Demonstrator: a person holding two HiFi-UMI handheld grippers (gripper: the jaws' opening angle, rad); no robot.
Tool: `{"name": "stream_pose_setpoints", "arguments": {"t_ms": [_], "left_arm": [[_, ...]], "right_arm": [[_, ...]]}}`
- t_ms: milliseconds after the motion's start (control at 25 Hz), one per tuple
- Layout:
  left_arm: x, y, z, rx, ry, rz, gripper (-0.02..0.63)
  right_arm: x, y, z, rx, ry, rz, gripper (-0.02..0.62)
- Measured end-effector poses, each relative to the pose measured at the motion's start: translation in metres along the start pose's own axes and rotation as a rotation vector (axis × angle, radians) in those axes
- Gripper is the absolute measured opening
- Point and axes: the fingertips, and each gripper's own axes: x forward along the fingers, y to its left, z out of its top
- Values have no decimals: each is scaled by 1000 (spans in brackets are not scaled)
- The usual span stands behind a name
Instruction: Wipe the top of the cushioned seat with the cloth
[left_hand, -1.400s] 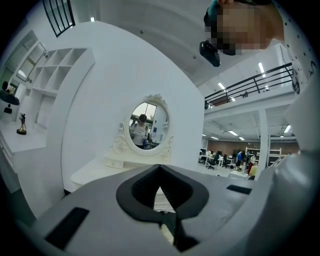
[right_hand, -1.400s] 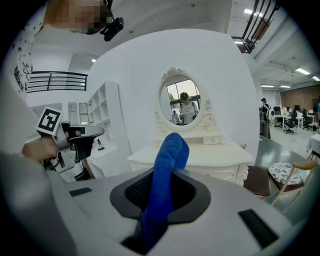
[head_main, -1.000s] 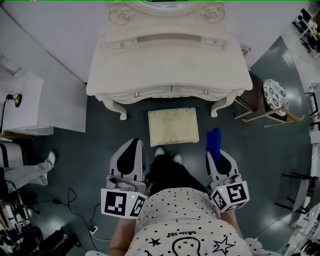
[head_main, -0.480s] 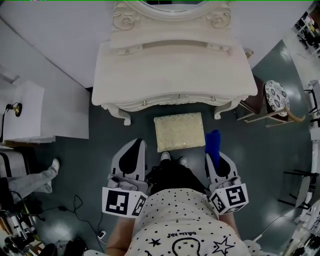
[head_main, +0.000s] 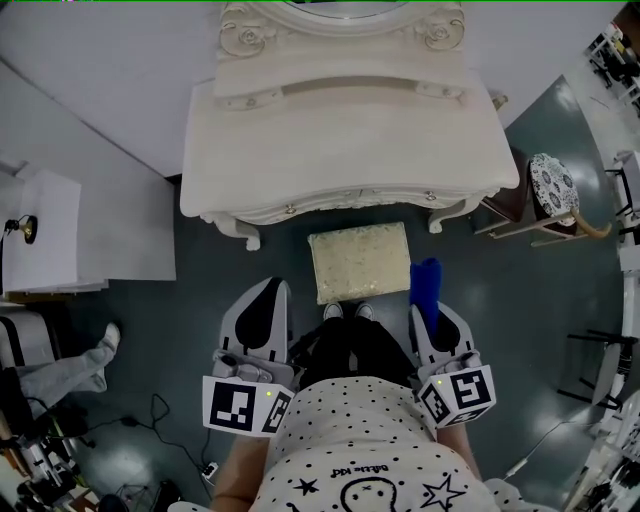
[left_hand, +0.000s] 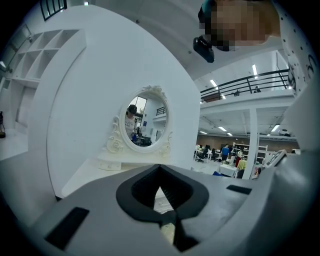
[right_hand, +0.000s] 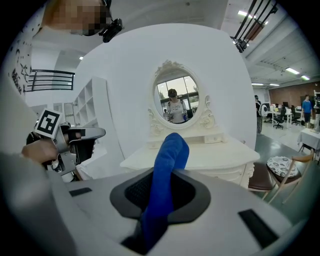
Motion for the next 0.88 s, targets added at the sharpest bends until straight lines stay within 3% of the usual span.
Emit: {"name": "stream_pose_setpoints", "arguments": {"t_ms": [400, 600, 880], "left_arm": [[29, 22, -8, 12, 6, 65, 9], [47, 30, -17, 25, 3, 72, 9], [85, 41, -91, 29, 91, 7, 9]], "right_arm": [[26, -29, -12, -37, 73, 16, 64], [39, -57, -22, -48, 101, -21, 64], [78, -90, -66, -54, 159, -58, 63]]}}
